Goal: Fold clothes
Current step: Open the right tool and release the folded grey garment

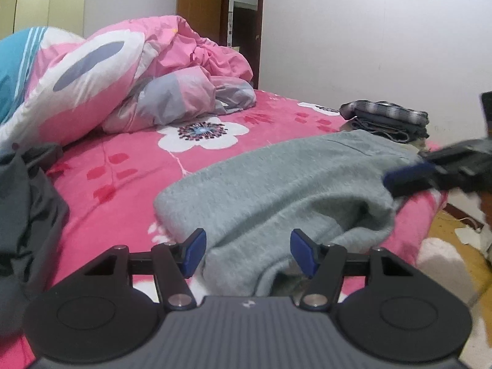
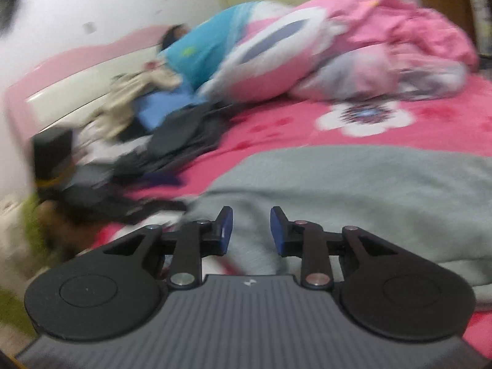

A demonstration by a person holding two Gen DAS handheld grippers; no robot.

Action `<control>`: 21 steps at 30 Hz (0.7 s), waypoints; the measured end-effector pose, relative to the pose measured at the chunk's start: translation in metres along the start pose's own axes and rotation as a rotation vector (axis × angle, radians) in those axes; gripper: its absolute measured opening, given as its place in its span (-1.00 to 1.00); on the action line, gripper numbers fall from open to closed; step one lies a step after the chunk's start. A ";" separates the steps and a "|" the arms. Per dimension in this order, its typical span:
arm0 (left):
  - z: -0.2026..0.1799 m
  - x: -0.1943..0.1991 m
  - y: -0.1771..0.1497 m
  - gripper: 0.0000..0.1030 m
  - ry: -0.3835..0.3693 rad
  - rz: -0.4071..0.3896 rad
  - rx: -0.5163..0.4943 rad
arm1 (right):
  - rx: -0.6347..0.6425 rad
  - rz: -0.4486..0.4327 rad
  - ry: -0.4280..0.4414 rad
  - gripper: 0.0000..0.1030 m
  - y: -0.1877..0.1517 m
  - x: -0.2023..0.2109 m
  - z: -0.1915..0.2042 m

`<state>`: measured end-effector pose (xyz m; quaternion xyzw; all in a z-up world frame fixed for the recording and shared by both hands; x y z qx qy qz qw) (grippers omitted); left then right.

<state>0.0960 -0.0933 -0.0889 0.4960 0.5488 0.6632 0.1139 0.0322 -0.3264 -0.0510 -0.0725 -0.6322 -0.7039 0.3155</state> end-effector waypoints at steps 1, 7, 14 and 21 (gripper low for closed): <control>0.000 -0.003 0.000 0.20 0.005 0.003 -0.009 | 0.013 0.011 0.002 -0.52 -0.002 -0.001 0.004; 0.013 -0.022 -0.010 0.05 0.002 0.051 0.015 | -0.058 0.066 -0.064 -0.69 -0.005 -0.030 -0.013; 0.027 -0.022 -0.019 0.18 -0.018 0.063 0.095 | -0.271 0.161 -0.052 -0.70 -0.012 -0.071 -0.056; 0.033 -0.020 -0.031 0.25 -0.065 0.048 0.233 | -0.194 0.039 0.031 -0.07 0.065 -0.053 -0.039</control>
Point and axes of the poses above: each gripper's, at about its wrist camera, not at the fingertips, and x roughly against the way its jaws point, z to its left, y to its top, the point moved 5 cm from there along -x, roughly the way its jaws point, and after that the axes turned 9 degrees about -y, right-handed, at the moved point
